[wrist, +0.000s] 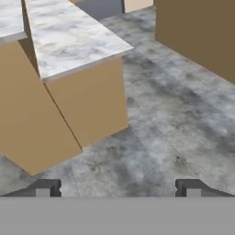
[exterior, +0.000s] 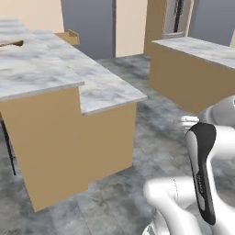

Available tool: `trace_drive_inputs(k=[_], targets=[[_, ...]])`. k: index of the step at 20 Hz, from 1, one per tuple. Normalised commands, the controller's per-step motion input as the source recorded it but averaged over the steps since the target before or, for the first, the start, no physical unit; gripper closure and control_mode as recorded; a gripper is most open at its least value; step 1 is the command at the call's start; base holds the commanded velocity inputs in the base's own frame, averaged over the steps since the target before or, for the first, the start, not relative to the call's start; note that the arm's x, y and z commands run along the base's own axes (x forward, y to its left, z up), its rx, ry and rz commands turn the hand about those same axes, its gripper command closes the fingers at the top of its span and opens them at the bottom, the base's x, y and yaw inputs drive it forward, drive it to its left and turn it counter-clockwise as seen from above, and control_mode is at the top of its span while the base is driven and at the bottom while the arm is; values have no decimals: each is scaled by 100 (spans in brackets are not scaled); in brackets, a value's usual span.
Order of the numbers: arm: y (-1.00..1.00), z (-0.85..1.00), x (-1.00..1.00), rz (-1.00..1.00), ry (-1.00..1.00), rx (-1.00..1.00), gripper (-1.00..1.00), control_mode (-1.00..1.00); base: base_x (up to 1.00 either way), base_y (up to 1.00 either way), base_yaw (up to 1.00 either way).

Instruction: Pick up the metallic utensils from the counter and place them in the open drawer. Make sure not to pick up any wooden utensils.

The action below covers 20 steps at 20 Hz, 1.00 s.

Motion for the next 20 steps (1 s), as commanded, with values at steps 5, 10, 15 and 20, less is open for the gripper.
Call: trace_drive_inputs(k=[5, 10, 15, 20], targets=[[0, 0, 0, 0, 0, 0, -100, 100, -79, 100, -20], [0, 0, 0, 0, 0, 0, -100, 100, -53, 100, -23], [0, 0, 0, 0, 0, 0, -100, 100, -21, 100, -26], [0, 0, 0, 0, 0, 0, -100, 100, 6, 100, -32]])
